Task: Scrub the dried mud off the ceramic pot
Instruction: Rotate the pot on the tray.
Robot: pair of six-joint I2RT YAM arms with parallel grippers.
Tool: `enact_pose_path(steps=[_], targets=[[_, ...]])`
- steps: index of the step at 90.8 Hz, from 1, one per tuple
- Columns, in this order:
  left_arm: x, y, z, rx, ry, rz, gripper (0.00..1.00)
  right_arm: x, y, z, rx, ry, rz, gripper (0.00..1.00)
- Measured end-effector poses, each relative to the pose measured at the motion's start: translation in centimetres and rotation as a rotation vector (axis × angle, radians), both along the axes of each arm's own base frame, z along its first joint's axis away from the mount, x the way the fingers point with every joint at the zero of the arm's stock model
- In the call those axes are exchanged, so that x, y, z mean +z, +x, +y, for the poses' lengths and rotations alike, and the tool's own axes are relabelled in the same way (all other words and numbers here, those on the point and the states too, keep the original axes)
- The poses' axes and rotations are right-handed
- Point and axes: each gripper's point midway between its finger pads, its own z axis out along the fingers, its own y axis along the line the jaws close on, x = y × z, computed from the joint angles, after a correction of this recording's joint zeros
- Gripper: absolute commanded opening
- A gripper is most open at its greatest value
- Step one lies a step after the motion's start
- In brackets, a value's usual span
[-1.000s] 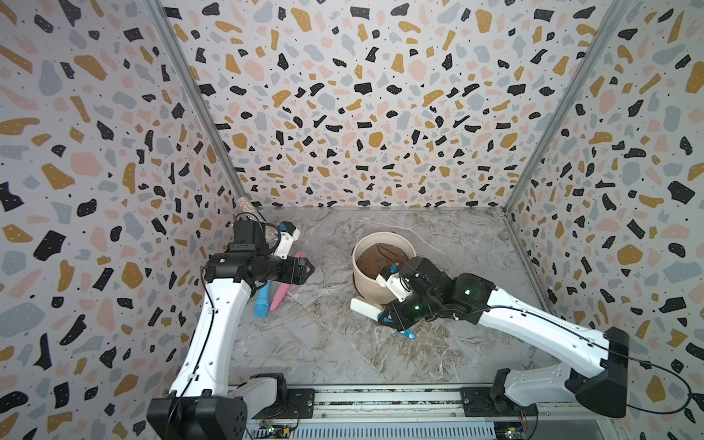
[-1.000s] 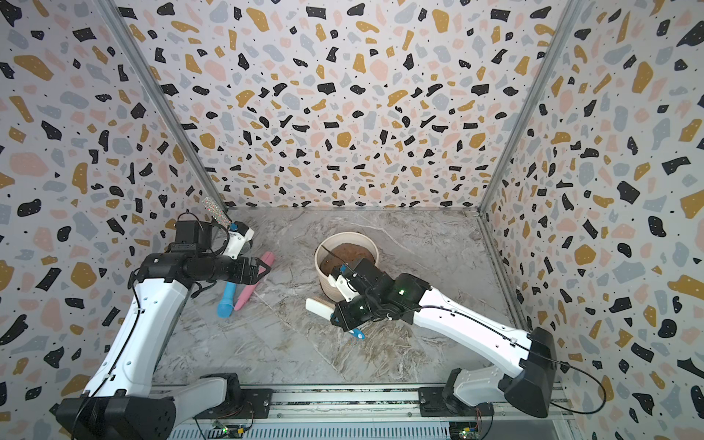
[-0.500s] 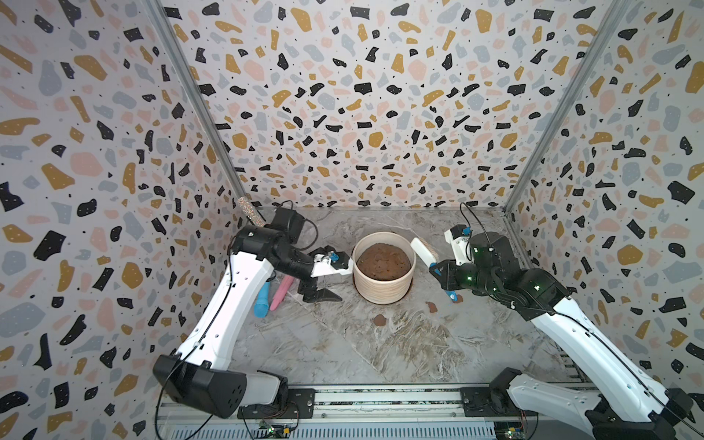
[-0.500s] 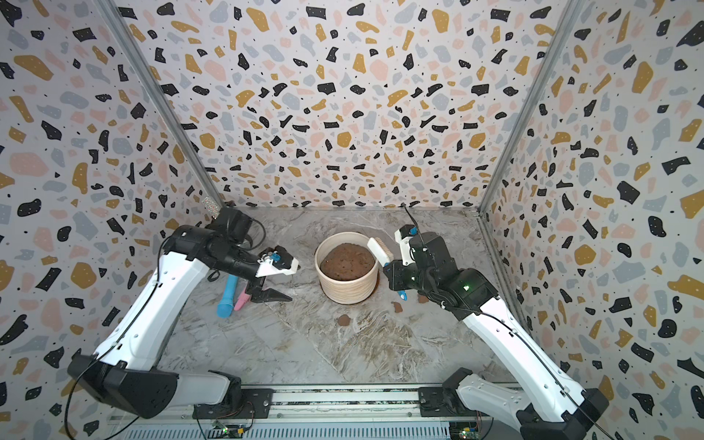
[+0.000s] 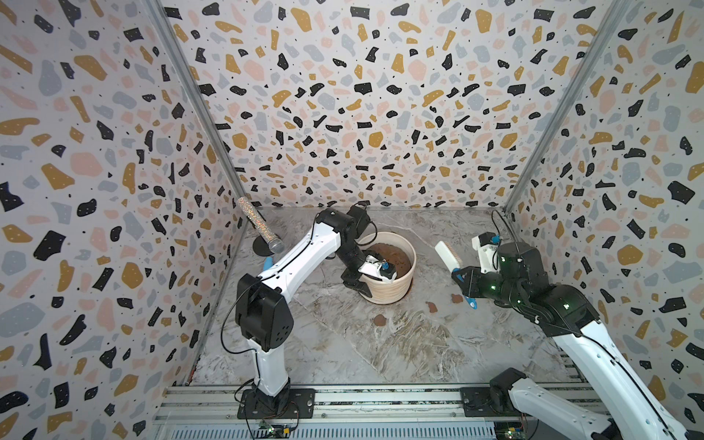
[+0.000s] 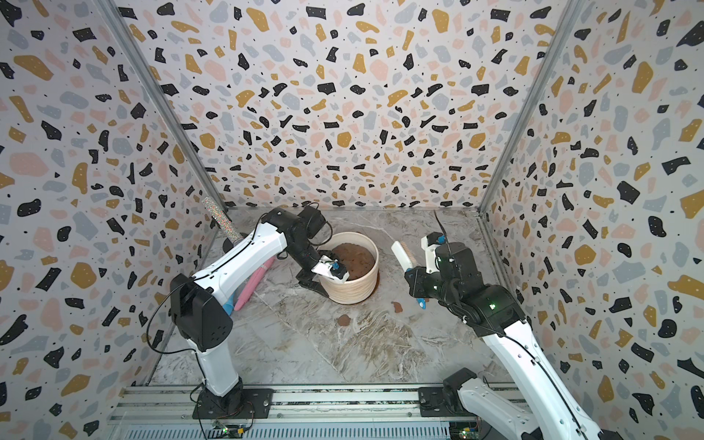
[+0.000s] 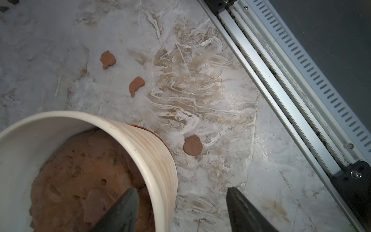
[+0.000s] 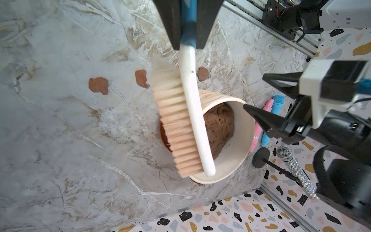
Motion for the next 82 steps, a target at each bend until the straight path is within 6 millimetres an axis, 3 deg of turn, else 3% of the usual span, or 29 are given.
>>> enact_pose_path(steps=[14,34,49,58,72,82], targets=[[-1.3,0.9,-0.7,0.01,0.06,-0.003,0.56,-0.2,-0.5,-0.5,-0.003,-0.004,0.015,0.0],[-1.8,1.4,-0.9,0.034,0.118,-0.041,0.23,-1.2,-0.3,0.0,0.017,-0.015,0.061,0.0],[-3.1,1.6,-1.2,0.102,0.16,-0.078,0.21,-1.4,-0.3,-0.1,0.022,-0.022,0.065,0.0],[-3.8,1.8,-1.3,0.161,0.167,-0.102,0.15,-1.5,-0.2,-0.1,0.022,-0.026,0.067,0.0],[-3.8,1.5,-1.4,0.279,0.194,-0.056,0.01,-1.8,0.0,0.0,0.023,-0.033,0.078,0.0],[-3.6,1.7,-1.9,0.4,0.202,-0.02,0.0,-2.0,0.1,0.0,0.024,-0.039,0.085,0.0]])
